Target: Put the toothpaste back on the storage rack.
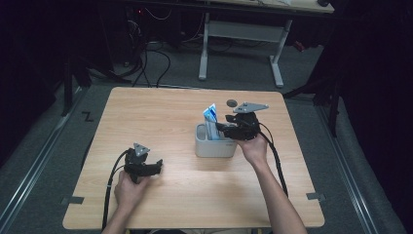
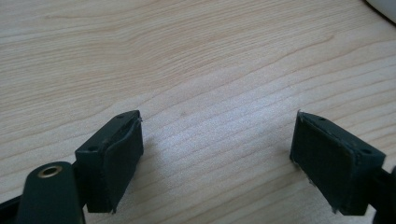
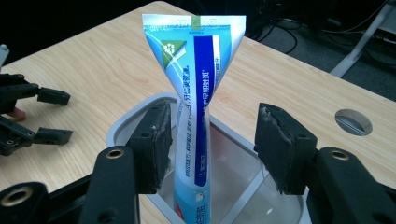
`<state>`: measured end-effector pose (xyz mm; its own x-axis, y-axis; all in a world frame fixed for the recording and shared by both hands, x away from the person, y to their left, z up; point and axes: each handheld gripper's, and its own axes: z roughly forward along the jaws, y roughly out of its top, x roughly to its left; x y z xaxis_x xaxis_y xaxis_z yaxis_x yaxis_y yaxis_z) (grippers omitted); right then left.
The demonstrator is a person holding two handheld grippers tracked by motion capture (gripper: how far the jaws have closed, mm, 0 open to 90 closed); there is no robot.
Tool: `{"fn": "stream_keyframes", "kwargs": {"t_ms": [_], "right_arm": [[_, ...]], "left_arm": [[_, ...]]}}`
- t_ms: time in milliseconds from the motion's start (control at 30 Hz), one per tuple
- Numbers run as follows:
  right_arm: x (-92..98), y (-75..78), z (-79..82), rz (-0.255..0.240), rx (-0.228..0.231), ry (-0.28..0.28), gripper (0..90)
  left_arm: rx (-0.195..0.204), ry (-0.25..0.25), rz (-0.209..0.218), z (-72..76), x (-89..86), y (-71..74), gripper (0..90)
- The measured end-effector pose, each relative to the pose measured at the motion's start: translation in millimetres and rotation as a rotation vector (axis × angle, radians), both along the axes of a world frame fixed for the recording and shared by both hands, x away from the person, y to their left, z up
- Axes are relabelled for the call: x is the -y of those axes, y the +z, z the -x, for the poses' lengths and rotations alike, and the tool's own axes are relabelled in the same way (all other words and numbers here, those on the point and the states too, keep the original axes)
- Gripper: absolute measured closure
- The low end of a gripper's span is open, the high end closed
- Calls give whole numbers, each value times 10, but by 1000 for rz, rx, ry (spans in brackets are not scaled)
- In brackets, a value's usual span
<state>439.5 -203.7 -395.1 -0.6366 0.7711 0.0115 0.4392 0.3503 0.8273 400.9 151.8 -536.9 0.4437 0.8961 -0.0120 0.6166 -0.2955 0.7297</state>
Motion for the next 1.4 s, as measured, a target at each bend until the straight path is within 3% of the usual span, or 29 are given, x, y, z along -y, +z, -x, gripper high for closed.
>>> {"fn": "stream_keyframes", "kwargs": {"t_ms": [1200, 1400], "right_arm": [[477, 218, 219, -62, 44, -63, 482], [572, 225, 263, -58, 60, -98, 498]], "left_arm": [[1, 2, 0, 7, 4, 0, 174], [0, 1, 3, 6, 3, 0, 173]]}}
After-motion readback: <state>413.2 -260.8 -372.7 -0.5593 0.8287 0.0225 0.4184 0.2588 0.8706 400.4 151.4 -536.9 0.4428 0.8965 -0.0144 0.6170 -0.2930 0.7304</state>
